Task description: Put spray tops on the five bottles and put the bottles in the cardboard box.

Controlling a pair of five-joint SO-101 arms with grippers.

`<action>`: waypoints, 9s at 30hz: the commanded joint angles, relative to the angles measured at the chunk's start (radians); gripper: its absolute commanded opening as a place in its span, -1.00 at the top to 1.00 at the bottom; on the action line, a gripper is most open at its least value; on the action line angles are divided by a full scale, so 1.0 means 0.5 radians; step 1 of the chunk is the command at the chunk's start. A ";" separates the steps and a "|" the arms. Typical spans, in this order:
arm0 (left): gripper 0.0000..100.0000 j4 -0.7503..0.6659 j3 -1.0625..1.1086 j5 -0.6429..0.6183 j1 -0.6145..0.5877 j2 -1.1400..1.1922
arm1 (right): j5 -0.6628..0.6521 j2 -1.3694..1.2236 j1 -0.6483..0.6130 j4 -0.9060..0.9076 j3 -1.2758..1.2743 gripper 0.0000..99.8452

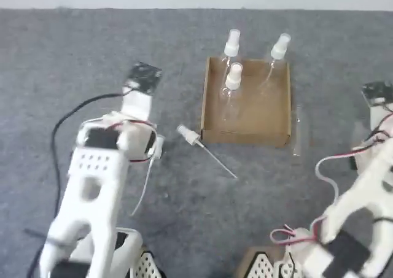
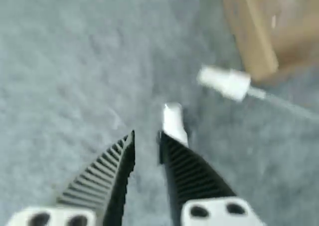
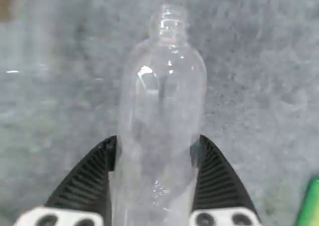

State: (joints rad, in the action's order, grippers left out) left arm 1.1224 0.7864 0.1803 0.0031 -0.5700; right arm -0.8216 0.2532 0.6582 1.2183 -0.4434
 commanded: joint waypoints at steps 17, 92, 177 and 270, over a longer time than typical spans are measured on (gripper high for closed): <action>0.74 -0.476 -0.275 0.012 0.043 1.065 | -0.101 -0.588 0.124 -0.483 0.012 0.95; 0.98 0.077 -0.060 -0.172 0.025 -0.282 | 0.347 -1.026 -0.241 0.692 1.792 0.99; 0.98 -0.482 0.057 -0.804 -0.037 -1.415 | 1.712 1.168 -3.276 -2.214 -1.455 0.99; 0.86 -0.117 0.008 -0.258 0.209 -1.031 | 1.712 1.168 -3.104 -2.232 -1.568 0.99</action>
State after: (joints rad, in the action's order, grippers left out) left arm 1.0779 0.8048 0.0483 0.0982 -1.0825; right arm 0.0253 0.8255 -0.9007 0.1151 -1.2336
